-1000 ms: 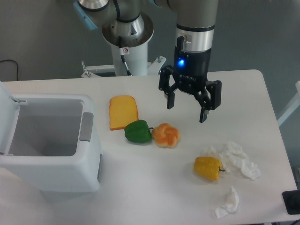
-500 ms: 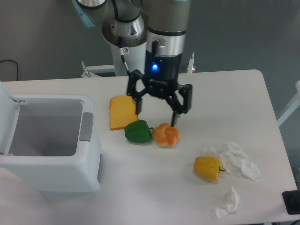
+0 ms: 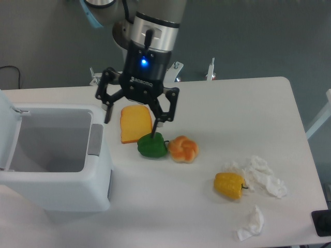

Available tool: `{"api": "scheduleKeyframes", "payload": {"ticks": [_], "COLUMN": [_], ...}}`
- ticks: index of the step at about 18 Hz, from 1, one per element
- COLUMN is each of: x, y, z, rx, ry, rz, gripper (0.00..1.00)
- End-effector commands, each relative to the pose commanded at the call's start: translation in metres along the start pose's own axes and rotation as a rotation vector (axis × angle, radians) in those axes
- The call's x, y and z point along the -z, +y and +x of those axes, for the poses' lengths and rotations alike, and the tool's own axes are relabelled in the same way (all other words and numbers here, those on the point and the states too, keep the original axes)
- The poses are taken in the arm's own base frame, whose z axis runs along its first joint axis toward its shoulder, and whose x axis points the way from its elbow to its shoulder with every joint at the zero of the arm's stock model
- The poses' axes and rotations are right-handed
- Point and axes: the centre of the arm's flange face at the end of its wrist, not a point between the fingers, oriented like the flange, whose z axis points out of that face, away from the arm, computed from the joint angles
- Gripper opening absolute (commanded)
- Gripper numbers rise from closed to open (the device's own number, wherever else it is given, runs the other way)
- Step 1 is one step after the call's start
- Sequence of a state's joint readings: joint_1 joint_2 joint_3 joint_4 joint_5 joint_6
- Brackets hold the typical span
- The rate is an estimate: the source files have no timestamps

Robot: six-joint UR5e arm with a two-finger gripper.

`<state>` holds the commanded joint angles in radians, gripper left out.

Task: Close the trash can
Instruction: 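Move the gripper up and over toward the trash can lid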

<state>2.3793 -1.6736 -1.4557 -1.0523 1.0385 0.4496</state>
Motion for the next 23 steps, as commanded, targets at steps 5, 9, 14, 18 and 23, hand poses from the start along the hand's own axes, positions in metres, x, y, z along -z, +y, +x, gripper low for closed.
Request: {"api": "scheduleKeyframes", "payload": {"ticks": [5, 9, 14, 18, 23], "x": [0.008, 0.023, 0.031, 0.042, 0.059], "y": [-0.007, -0.014, -0.018, -0.016, -0.014], "z": [0.027, 0.045, 0.073, 0.092, 0.114], "rx": [0.105, 0.087, 0.066, 0.046, 0.028], "ry": [0.076, 0.127, 0.207, 0.239, 0.323], "rz": [0.038, 0.08, 0.11, 0.127, 0.168], "gripper": [1.0, 1.0, 1.0, 1.0, 1.0]}}
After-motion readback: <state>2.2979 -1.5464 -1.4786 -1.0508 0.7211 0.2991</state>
